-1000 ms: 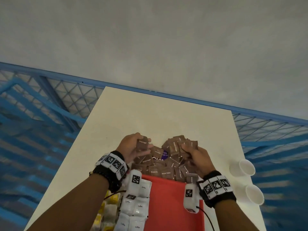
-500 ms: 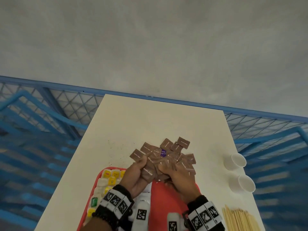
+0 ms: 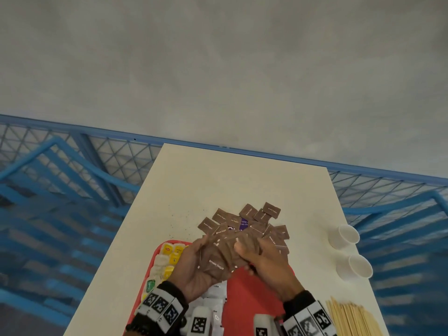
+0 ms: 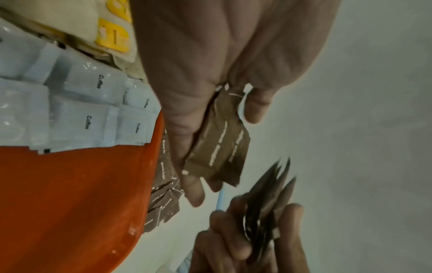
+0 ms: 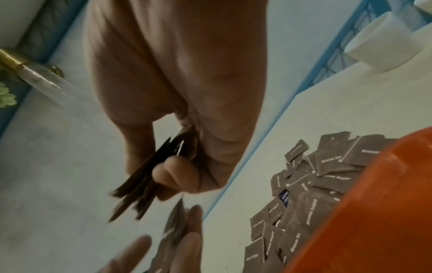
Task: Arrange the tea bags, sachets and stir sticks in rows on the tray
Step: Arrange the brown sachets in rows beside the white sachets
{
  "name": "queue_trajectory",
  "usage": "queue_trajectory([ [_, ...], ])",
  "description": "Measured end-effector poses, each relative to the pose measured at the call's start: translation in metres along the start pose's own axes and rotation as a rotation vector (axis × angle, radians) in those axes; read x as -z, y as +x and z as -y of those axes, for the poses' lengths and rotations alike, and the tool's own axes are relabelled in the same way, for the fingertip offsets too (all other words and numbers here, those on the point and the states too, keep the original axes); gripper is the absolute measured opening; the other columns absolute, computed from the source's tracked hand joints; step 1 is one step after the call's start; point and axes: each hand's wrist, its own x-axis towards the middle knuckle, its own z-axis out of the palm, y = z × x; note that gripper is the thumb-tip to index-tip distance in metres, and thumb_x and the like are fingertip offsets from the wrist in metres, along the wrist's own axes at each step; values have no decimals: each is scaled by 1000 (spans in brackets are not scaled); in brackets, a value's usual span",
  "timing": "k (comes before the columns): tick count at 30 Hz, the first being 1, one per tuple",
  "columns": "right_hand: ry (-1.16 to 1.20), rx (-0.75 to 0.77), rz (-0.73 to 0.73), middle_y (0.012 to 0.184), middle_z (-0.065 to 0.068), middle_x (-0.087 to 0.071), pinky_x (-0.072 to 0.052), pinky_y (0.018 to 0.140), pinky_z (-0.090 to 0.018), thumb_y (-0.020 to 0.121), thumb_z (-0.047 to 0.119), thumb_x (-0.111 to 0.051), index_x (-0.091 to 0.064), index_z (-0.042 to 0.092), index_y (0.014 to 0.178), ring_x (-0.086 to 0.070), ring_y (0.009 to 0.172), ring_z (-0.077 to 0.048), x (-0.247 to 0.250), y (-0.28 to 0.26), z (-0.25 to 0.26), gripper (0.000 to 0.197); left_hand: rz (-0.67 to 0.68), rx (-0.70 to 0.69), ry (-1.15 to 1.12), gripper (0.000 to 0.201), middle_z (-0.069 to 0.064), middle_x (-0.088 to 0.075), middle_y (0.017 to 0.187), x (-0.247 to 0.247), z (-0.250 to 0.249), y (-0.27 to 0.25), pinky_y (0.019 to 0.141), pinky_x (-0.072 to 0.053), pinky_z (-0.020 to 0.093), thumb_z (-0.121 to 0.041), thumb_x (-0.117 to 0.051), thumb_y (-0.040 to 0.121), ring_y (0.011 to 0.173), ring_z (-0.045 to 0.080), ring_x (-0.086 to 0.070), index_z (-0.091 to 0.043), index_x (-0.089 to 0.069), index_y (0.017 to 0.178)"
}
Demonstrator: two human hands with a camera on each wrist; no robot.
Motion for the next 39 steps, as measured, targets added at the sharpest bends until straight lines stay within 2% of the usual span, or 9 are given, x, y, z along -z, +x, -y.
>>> queue_trajectory([
  [2, -231, 31, 76, 85, 8, -73, -56, 66, -25, 86, 36, -73, -65, 17, 110, -68, 73, -7, -9, -2, -1, 32, 61, 41, 24, 61, 26, -63, 127, 1, 4, -6, 106, -36, 64, -50, -43, 99, 113, 41, -59, 0, -64, 128],
  [5, -541, 49, 37, 102, 6, -68, -54, 83, -42, 71, 54, -74, -59, 25, 108, -66, 92, -11, -21, -1, -15, 50, 98, 94, 72, 53, 16, -70, 103, 1, 11, -13, 87, -50, 52, -47, -51, 97, 77, 25, -69, -2, -68, 120],
  [10, -642, 123, -64, 99, 7, -49, -44, 69, -20, 63, 51, -83, -47, 26, 96, -50, 88, -4, -25, -15, -22, 55, 97, 99, 81, 41, 16, -68, 85, 2, 18, -26, 60, -59, 43, -36, -49, 101, 51, 19, -61, -4, -73, 106],
  [12, -667, 209, -118, 102, 9, -42, -43, 69, -17, 61, 52, -83, -43, 27, 96, -46, 89, 0, -30, -23, -21, 59, 66, 53, 104, 32, 17, -67, 88, 4, 20, -28, 52, -55, 35, -32, -51, 100, 45, 18, -56, -13, -71, 115],
  [19, -788, 229, -34, 103, 16, -45, -41, 77, -12, 69, 49, -78, -49, 32, 117, -46, 92, 5, -43, -49, -30, 59, 70, 30, 49, 32, 17, -61, 87, 1, 28, -34, 54, -53, 32, -41, -50, 99, 73, 28, -62, -12, -64, 95],
  [22, -669, 73, -53, 79, 12, -49, -37, 62, -14, 61, 34, -88, -56, 25, 102, -46, 71, 0, -45, -51, -34, 52, 66, 68, 201, 31, 17, -59, 83, 10, 39, -40, 48, -43, 28, -44, -55, 96, 67, 25, -56, -15, -60, 88],
  [26, -541, -21, 18, 65, 11, -47, -36, 57, -14, 64, 24, -89, -56, 27, 68, -43, 57, 3, -39, -59, -42, 33, 54, 89, 324, 27, 15, -61, 86, 23, 50, -48, 55, -56, 37, -36, -58, 98, 59, 21, -54, -10, -52, 103],
  [32, -259, -54, -6, 65, 4, -67, -45, 60, -20, 83, 21, -76, -66, 19, 71, -56, 59, -3, -19, -74, -41, 16, 24, 115, 545, 38, 23, -57, 96, 40, 55, -62, 57, -58, 40, -34, -71, 90, 83, 36, -61, -3, -57, 106],
  [39, -678, 58, 18, 81, 17, -50, -34, 64, -13, 62, 45, -84, -52, 32, 79, -44, 73, 2, -44, -82, -45, 39, -82, 14, 467, 40, 21, -57, 94, 31, 64, -58, 53, -45, 31, -48, -54, 96, 68, 27, -56, -9, -59, 103],
])
